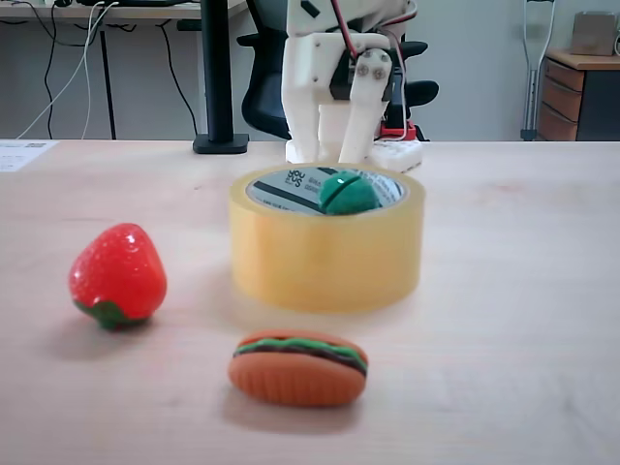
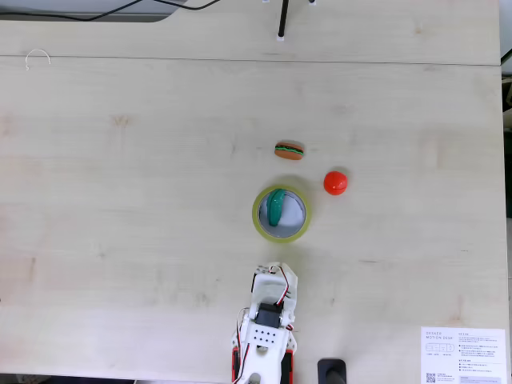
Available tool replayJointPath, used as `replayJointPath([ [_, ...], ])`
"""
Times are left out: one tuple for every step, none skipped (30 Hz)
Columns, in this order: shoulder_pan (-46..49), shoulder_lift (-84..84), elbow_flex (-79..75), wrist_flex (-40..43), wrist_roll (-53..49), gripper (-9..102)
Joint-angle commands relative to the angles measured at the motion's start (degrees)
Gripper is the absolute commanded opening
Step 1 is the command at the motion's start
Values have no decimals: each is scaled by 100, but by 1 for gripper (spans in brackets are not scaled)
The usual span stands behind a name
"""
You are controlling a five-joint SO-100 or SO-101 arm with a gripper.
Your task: Grasp a cucumber and put it in the hole.
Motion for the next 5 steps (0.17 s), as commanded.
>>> replayJointPath([
  [-26, 0, 0, 70, 9, 0],
  [-26, 0, 0, 70, 9, 0],
  [-26, 0, 0, 70, 9, 0],
  [-26, 0, 0, 70, 9, 0],
  [-26, 0, 0, 70, 9, 0],
])
